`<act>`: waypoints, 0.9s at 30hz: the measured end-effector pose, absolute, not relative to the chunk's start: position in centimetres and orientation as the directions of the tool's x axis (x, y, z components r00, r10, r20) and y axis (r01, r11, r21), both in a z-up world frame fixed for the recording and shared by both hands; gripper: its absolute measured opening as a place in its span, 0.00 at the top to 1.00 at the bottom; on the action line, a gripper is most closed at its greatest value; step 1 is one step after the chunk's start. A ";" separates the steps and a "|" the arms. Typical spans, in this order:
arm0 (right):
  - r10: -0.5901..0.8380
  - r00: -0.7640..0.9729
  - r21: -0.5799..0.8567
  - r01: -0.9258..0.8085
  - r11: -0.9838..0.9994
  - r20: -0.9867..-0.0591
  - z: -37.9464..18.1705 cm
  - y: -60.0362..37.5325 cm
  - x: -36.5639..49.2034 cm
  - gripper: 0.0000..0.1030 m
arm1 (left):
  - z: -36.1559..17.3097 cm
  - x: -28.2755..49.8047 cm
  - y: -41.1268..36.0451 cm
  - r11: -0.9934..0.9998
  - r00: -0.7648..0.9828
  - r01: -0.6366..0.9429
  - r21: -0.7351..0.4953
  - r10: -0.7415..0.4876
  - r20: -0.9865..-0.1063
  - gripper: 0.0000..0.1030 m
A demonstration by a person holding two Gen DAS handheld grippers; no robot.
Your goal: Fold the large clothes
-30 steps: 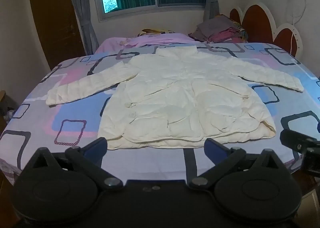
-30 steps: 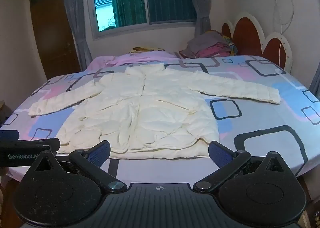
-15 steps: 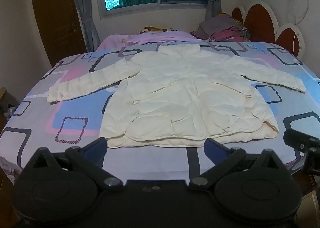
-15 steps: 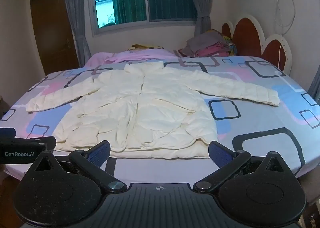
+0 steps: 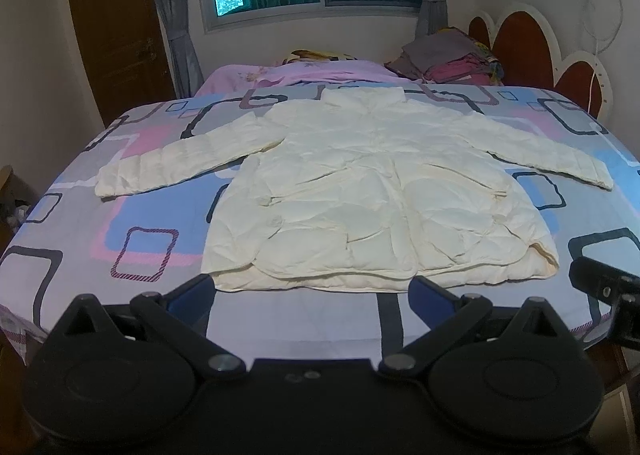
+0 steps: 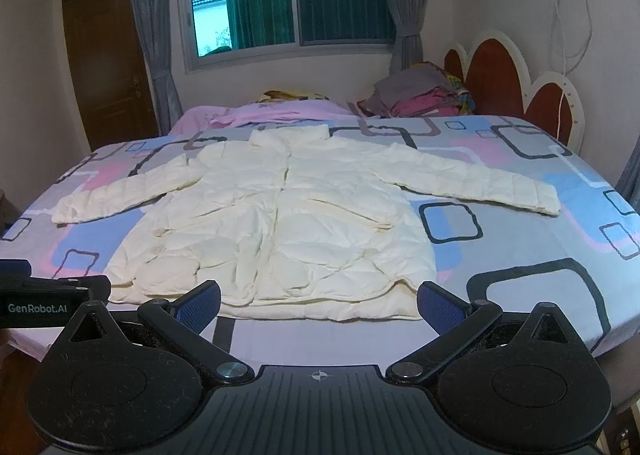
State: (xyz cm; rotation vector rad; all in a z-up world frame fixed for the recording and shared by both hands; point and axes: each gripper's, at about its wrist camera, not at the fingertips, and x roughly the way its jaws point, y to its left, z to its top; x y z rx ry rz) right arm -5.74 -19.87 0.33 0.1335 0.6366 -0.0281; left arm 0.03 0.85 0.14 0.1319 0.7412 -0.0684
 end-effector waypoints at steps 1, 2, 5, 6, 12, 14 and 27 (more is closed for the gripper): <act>0.015 0.804 0.113 0.065 0.991 -0.594 0.3 -19.8 -5.7 0.00 | 0.1 0.0 1.0 0.990 0.735 0.108 0.093 -0.017 -0.678 0.00; 0.016 0.804 0.112 0.063 0.992 -0.594 0.3 -19.8 -5.6 0.00 | 0.1 0.0 1.0 0.990 0.735 0.106 0.093 -0.015 -0.677 0.00; 0.014 0.807 0.107 0.061 0.992 -0.590 0.6 -19.2 -5.8 0.00 | 0.1 0.0 1.1 0.990 0.736 0.104 0.091 -0.015 -0.677 0.00; 0.013 0.808 0.106 0.061 0.992 -0.589 0.6 -19.2 -5.8 0.00 | 0.2 0.0 1.1 0.990 0.736 0.104 0.091 -0.015 -0.677 0.00; 0.012 0.809 0.106 0.062 0.992 -0.587 0.6 -18.9 -5.8 0.00 | 0.2 -0.1 1.3 0.991 0.734 0.105 0.088 -0.018 -0.678 0.00; 0.010 0.809 0.102 0.062 0.993 -0.588 0.6 -18.7 -5.8 0.00 | 0.2 -0.1 1.5 0.991 0.733 0.104 0.085 -0.019 -0.680 0.00; 0.007 0.811 0.101 0.064 0.993 -0.585 0.8 -18.6 -5.7 0.00 | 0.4 -0.2 1.9 0.992 0.733 0.100 0.078 -0.020 -0.680 0.00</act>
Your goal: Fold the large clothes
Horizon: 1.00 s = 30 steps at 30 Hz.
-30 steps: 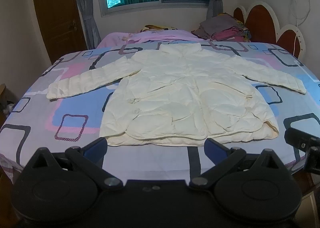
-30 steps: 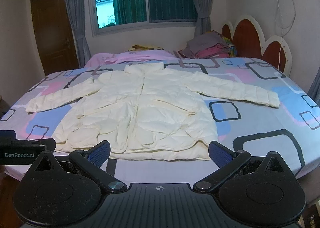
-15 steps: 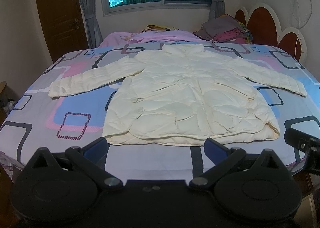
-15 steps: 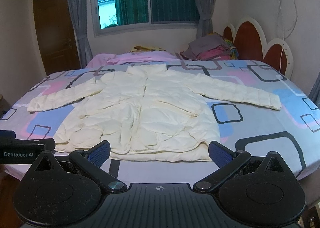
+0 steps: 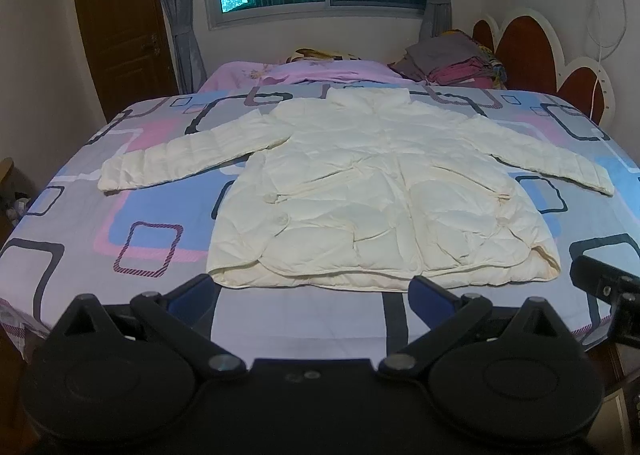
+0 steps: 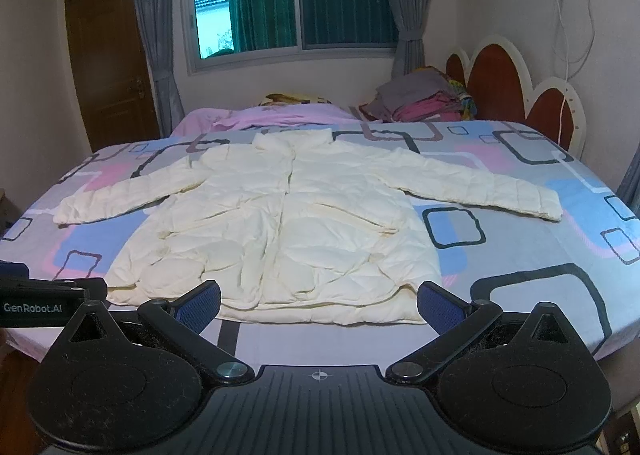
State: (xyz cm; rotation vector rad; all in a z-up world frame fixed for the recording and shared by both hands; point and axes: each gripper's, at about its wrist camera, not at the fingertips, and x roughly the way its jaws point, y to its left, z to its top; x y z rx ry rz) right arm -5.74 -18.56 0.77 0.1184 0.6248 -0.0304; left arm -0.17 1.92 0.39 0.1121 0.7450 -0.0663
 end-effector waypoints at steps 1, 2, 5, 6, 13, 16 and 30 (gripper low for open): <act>0.006 0.811 0.101 0.066 0.993 -0.585 0.8 -18.5 -5.7 0.00 | 0.4 -0.2 1.9 0.992 0.733 0.100 0.077 -0.021 -0.680 0.00; 0.005 0.811 0.101 0.067 0.993 -0.586 0.8 -18.5 -5.7 0.00 | 0.4 -0.2 1.9 0.992 0.733 0.100 0.078 -0.021 -0.680 0.00; 0.006 0.811 0.103 0.067 0.992 -0.585 0.8 -18.6 -5.6 0.00 | 0.4 -0.2 1.9 0.992 0.732 0.101 0.078 -0.021 -0.680 0.00; 0.005 0.810 0.103 0.069 0.992 -0.586 0.8 -18.5 -5.6 0.00 | 0.4 -0.2 1.9 0.992 0.732 0.101 0.077 -0.022 -0.681 0.00; 0.004 0.810 0.103 0.070 0.992 -0.587 0.8 -18.7 -5.5 0.00 | 0.3 0.0 1.9 0.992 0.732 0.098 0.078 -0.019 -0.681 0.00; 0.005 0.810 0.103 0.069 0.992 -0.586 0.8 -18.7 -5.5 0.00 | 0.3 0.2 2.0 0.992 0.730 0.098 0.077 -0.019 -0.684 0.00; 0.002 0.806 0.107 0.076 0.991 -0.591 0.6 -19.0 -4.6 0.00 | 0.2 1.0 2.1 0.992 0.725 0.098 0.077 -0.019 -0.689 0.00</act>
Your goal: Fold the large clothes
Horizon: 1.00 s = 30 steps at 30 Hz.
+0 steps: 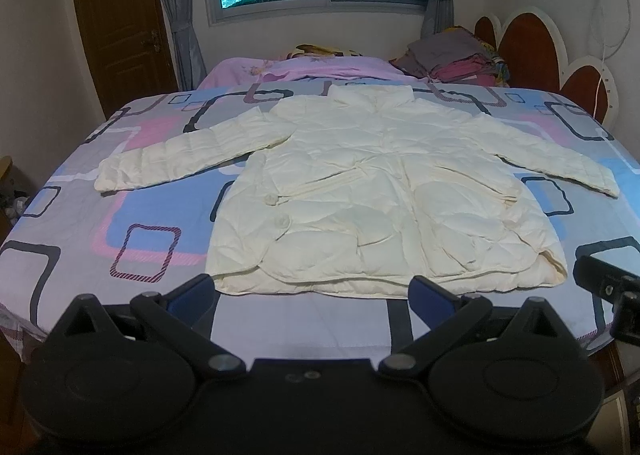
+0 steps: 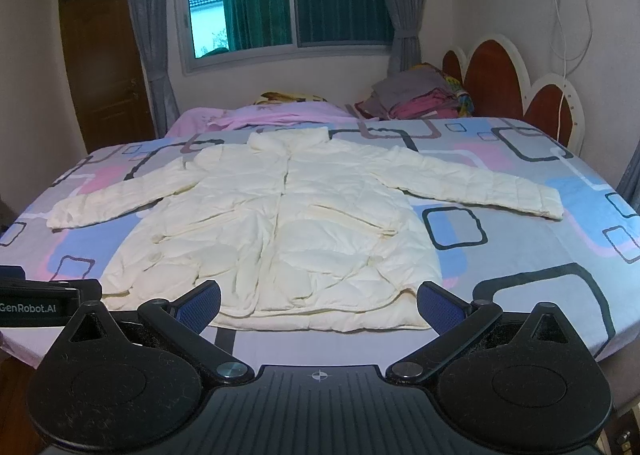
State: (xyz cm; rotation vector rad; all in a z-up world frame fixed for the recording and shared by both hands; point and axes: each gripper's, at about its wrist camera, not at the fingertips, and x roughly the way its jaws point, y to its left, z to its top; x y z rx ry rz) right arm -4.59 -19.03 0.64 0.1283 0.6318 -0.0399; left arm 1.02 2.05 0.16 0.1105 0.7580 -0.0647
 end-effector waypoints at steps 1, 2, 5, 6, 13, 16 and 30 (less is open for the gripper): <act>-0.001 0.807 0.106 0.079 0.991 -0.591 0.6 -19.1 -4.4 0.00 | 0.1 1.4 2.1 0.992 0.723 0.097 0.076 -0.018 -0.690 0.00; -0.004 0.807 0.106 0.082 0.991 -0.591 0.6 -19.2 -4.2 0.00 | 0.2 1.7 2.1 0.992 0.722 0.096 0.076 -0.017 -0.692 0.00; -0.010 0.805 0.105 0.090 0.990 -0.593 0.4 -19.4 -3.3 0.00 | 0.0 2.6 2.2 0.993 0.718 0.094 0.077 -0.014 -0.695 0.00; -0.013 0.804 0.104 0.093 0.990 -0.595 0.3 -19.5 -3.0 0.00 | 0.0 2.9 2.2 0.993 0.718 0.094 0.077 -0.014 -0.696 0.00; -0.053 0.800 0.092 0.135 0.987 -0.598 -0.6 -20.4 -0.5 0.00 | -0.6 6.1 2.5 0.992 0.717 0.094 0.083 -0.010 -0.697 0.00; -0.078 0.797 0.085 0.160 0.983 -0.599 -1.0 -20.8 1.1 0.00 | -1.0 8.3 2.8 0.992 0.712 0.098 0.079 -0.014 -0.702 0.00; -0.191 0.765 0.080 0.301 0.950 -0.615 -2.9 -21.2 10.9 0.00 | -3.5 20.4 3.3 0.979 0.692 0.195 0.059 -0.094 -0.716 0.00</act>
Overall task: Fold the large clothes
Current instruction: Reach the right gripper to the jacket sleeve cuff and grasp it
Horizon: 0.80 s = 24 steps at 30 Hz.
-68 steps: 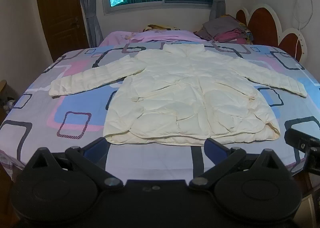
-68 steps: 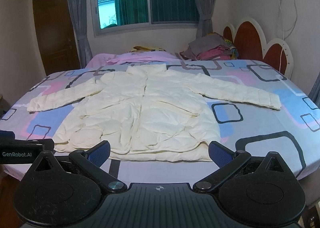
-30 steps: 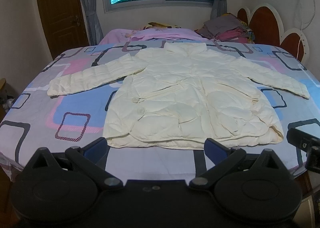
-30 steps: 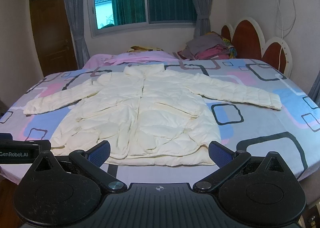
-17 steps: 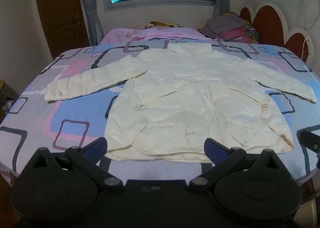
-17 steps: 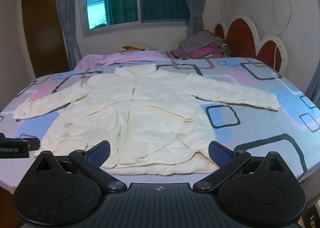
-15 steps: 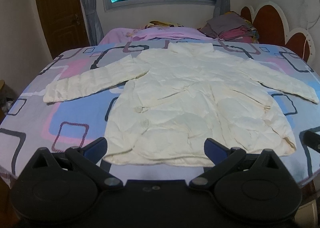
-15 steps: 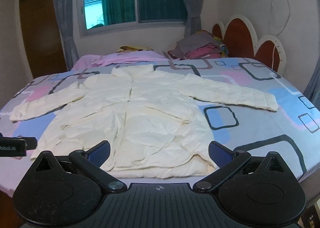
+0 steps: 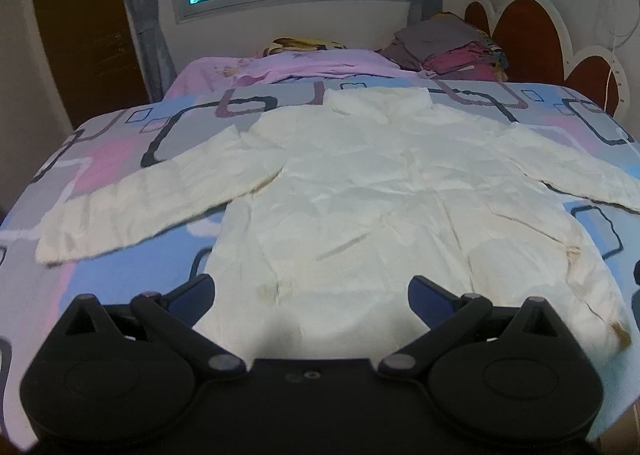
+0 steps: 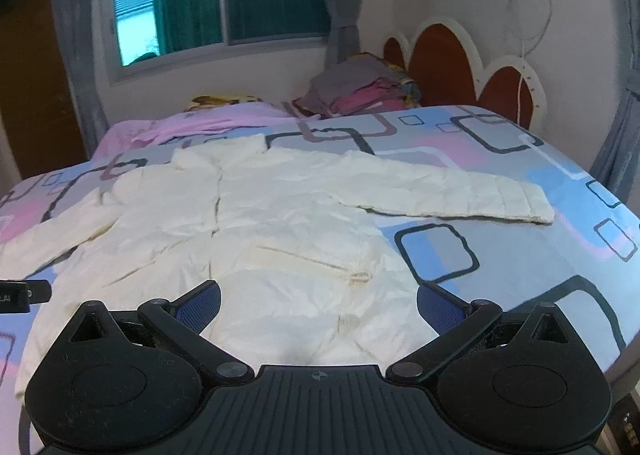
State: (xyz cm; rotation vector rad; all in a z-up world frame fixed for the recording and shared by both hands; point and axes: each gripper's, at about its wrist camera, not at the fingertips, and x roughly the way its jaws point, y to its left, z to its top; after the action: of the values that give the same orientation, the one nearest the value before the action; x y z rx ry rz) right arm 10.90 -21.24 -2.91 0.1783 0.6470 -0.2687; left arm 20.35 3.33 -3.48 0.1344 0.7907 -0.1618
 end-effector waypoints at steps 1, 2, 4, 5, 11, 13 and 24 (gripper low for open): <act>-0.200 0.761 0.078 0.312 0.947 -0.617 -3.0 -21.2 11.5 0.00 | -3.6 21.2 3.4 0.978 0.691 0.201 0.056 -0.101 -0.716 0.00; -0.212 0.757 0.075 0.325 0.943 -0.618 -3.0 -21.2 12.2 0.00 | -3.7 22.2 3.5 0.977 0.687 0.207 0.051 -0.109 -0.718 0.00; -0.234 0.747 0.068 0.349 0.935 -0.622 -3.1 -21.2 13.4 0.00 | -4.0 23.7 3.6 0.975 0.680 0.218 0.039 -0.123 -0.723 0.00; -0.240 0.746 0.069 0.357 0.931 -0.621 -3.1 -21.4 13.9 0.00 | -4.2 24.5 3.6 0.974 0.675 0.224 0.034 -0.130 -0.727 0.00; -0.267 0.731 0.063 0.390 0.919 -0.627 -3.5 -22.8 16.7 0.00 | -5.2 28.1 2.8 0.970 0.652 0.242 0.023 -0.145 -0.744 0.00; -0.272 0.727 0.060 0.396 0.916 -0.630 -3.7 -23.7 17.7 0.00 | -5.5 29.0 2.3 0.971 0.644 0.239 0.016 -0.146 -0.751 0.00; -0.260 0.717 0.063 0.390 0.919 -0.647 -6.6 -34.2 23.3 0.00 | -7.2 33.5 -4.6 0.983 0.647 0.185 0.013 -0.112 -0.754 0.02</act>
State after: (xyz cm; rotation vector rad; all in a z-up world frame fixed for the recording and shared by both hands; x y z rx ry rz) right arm 23.28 -34.17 -6.60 0.2010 0.6827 -0.3620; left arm 33.49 -4.65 -7.23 0.0915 0.8510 -0.1693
